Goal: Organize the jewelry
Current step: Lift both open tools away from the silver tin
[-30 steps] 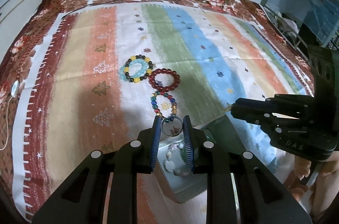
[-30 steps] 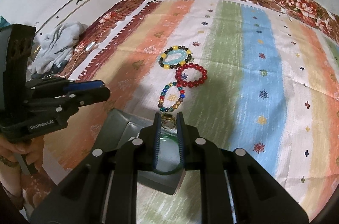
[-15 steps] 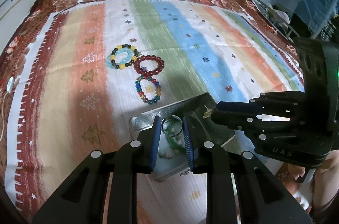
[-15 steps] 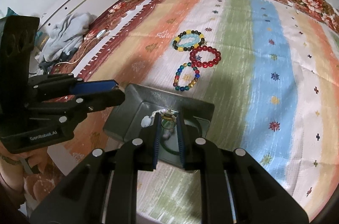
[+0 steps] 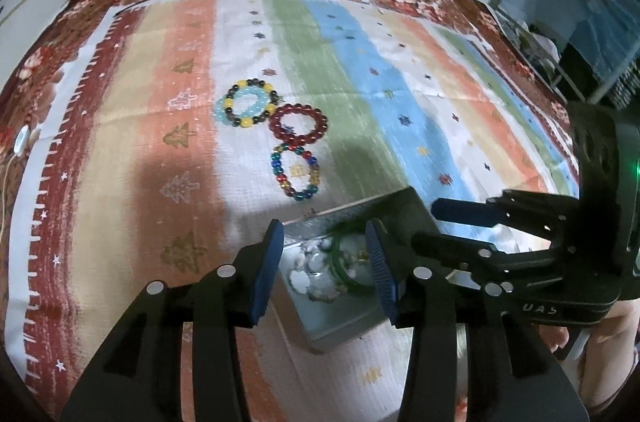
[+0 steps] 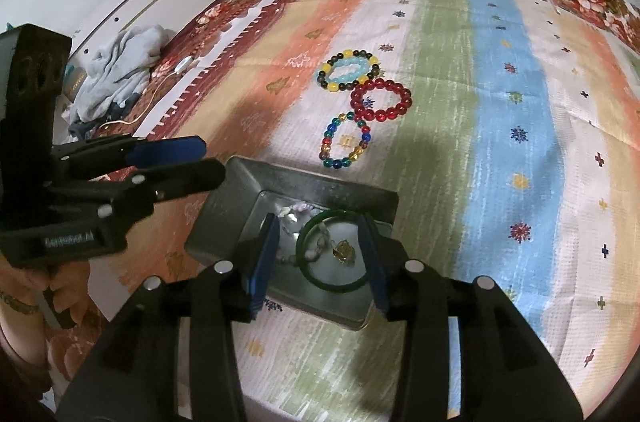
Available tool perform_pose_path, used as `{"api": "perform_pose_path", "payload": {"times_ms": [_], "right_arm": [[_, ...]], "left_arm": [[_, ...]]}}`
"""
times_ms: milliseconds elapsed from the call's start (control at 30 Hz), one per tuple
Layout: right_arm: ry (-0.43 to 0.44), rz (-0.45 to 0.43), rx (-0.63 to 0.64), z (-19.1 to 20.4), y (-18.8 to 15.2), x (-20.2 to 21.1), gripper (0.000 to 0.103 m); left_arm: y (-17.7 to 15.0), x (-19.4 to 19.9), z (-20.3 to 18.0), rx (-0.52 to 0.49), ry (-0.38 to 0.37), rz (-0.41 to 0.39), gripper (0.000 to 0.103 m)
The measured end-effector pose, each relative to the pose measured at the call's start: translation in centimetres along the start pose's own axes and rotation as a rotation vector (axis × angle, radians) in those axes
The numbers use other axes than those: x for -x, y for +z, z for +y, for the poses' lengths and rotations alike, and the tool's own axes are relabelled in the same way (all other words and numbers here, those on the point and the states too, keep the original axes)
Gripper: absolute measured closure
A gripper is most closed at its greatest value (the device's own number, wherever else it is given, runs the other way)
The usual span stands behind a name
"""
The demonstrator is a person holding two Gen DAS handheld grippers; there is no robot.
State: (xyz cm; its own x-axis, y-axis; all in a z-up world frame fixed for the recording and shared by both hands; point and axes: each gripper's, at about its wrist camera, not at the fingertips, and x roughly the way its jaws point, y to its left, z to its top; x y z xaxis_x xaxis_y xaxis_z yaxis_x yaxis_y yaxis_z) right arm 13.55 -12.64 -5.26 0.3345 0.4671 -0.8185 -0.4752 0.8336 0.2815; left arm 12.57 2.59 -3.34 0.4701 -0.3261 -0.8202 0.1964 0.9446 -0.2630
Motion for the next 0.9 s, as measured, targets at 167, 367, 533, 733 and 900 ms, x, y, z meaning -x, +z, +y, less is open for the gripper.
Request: {"api": "perform_pose_path", "payload": {"times_ms": [167,367,533,733,900], "right_arm": [[-0.004,-0.008,-0.011,-0.4,0.6,-0.2,0.060],[-0.008,-0.005,-0.014,-0.8,1.2,-0.6,0.060],[-0.025,-0.008,-0.012,-1.1,1.9,-1.1,0.060],[-0.041,-0.003,-0.008,-1.6,2.9,-2.1,0.060],[-0.064,0.014,0.019,-1.8,3.9,-3.2,0.061]], "left_arm": [[0.8,-0.2,1.4,0.035,0.026,-0.006,0.060],[1.8,-0.2,2.2,0.035,0.106,-0.035,0.054],[2.8,-0.2,1.8,-0.040,0.232,-0.089,0.049],[3.8,-0.9,2.4,-0.056,0.255,-0.073,0.049],[4.4,-1.9,3.3,-0.043,0.265,-0.054,0.049]]}}
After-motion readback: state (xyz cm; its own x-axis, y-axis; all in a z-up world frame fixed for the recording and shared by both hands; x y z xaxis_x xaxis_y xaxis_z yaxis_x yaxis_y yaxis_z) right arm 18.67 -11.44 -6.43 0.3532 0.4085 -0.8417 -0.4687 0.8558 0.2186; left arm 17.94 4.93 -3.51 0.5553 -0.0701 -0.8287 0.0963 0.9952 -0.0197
